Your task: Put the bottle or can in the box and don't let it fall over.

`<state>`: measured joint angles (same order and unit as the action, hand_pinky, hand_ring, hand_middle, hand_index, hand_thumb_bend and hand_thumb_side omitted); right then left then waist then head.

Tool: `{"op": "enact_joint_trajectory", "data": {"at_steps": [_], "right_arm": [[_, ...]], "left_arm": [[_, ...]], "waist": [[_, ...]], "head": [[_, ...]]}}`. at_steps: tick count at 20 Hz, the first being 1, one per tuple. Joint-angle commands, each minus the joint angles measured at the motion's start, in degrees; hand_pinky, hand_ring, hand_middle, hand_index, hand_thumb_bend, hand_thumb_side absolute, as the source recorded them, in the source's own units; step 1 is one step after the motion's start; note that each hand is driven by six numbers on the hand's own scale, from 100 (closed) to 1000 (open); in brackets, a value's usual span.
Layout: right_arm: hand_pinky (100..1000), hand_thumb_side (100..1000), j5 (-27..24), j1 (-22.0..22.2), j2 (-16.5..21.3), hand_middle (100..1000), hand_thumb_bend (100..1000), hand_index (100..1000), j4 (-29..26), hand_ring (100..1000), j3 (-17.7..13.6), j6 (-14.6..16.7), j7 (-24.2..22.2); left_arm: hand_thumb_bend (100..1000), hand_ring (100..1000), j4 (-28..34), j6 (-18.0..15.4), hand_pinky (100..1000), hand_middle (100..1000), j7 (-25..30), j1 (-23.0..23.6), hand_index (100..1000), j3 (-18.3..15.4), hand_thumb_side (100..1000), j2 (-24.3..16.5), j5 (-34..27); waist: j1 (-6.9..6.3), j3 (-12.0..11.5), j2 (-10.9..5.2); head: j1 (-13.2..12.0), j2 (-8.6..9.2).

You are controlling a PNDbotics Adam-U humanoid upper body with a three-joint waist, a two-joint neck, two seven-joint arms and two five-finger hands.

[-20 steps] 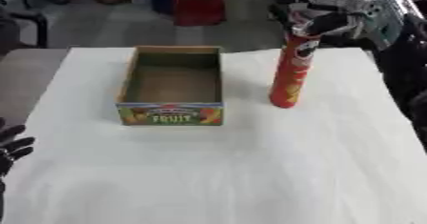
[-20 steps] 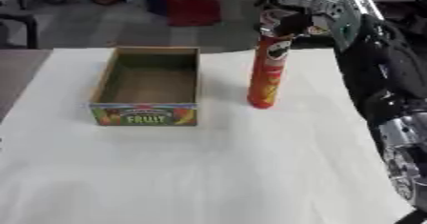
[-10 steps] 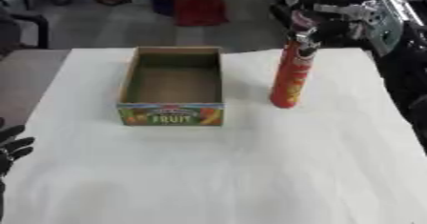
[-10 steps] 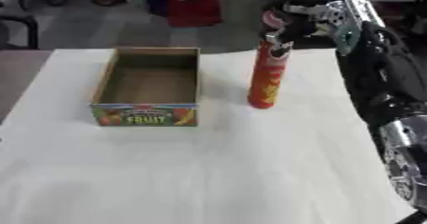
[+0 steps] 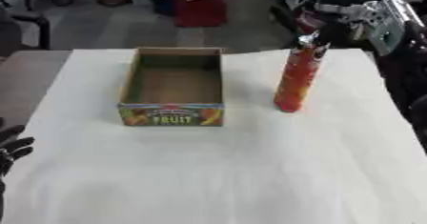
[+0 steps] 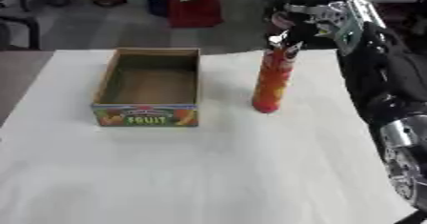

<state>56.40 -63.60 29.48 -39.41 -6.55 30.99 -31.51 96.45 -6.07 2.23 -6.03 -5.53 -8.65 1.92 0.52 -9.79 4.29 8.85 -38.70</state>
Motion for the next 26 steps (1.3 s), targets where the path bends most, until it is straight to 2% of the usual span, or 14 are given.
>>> {"op": "enact_joint_trajectory", "data": {"at_steps": [1, 2, 3, 5, 11, 18, 26], "right_arm": [[308, 100, -0.4, -0.2, 0.8, 528, 100, 634, -0.7, 379, 0.4, 0.8, 2.0], [291, 100, -0.6, -0.2, 0.7, 507, 100, 620, -0.9, 368, 0.4, 1.0, 2.9], [242, 100, -0.7, -0.2, 0.7, 441, 100, 565, -1.2, 334, 0.4, 1.1, 4.0], [213, 100, -0.6, -0.4, 0.8, 373, 100, 525, -1.9, 314, 0.4, 1.6, 6.3], [181, 100, -2.2, -2.6, 0.9, 286, 100, 454, -4.2, 294, 0.7, 2.9, 10.6], [172, 100, -4.5, -6.1, -1.6, 308, 100, 448, -8.5, 293, 1.9, 4.9, 13.4], [185, 100, -7.9, -7.6, -9.3, 302, 100, 467, -12.8, 305, 3.0, 5.5, 14.0]], "left_arm": [[250, 740, 1.1, 0.0, 787, 774, -0.2, -0.5, 974, -0.3, 1000, -1.2, -0.3], [249, 740, 1.1, 0.0, 786, 774, -0.2, -0.5, 974, -0.3, 1000, -1.2, -0.4], [249, 740, 1.1, 0.0, 787, 774, -0.2, -0.5, 974, -0.3, 1000, -1.2, -0.4], [248, 740, 1.1, 0.0, 786, 774, -0.2, -0.5, 974, -0.3, 1000, -1.1, -0.4], [241, 739, 1.1, 0.1, 786, 774, -0.3, -0.5, 975, -0.2, 1000, -1.2, -0.5], [244, 739, 1.0, 0.1, 787, 774, 0.0, -0.9, 975, 0.1, 1000, -1.1, -0.6], [249, 738, 1.0, 0.1, 787, 774, 1.0, -2.4, 975, 1.2, 1000, -0.1, -1.4]], "waist": [[-0.24, 0.0, -0.68], [-0.24, -0.1, -0.67], [-0.24, -0.1, -0.67], [-0.22, -0.2, -0.67], [-0.12, -0.4, -0.80], [-0.10, -1.3, -1.11], [-0.74, -4.4, -0.98]], "head": [[0.0, 0.06], [0.0, 0.07], [0.0, 0.08], [0.0, 0.13], [0.2, 0.17], [0.7, 0.44], [2.4, 0.93]]}}
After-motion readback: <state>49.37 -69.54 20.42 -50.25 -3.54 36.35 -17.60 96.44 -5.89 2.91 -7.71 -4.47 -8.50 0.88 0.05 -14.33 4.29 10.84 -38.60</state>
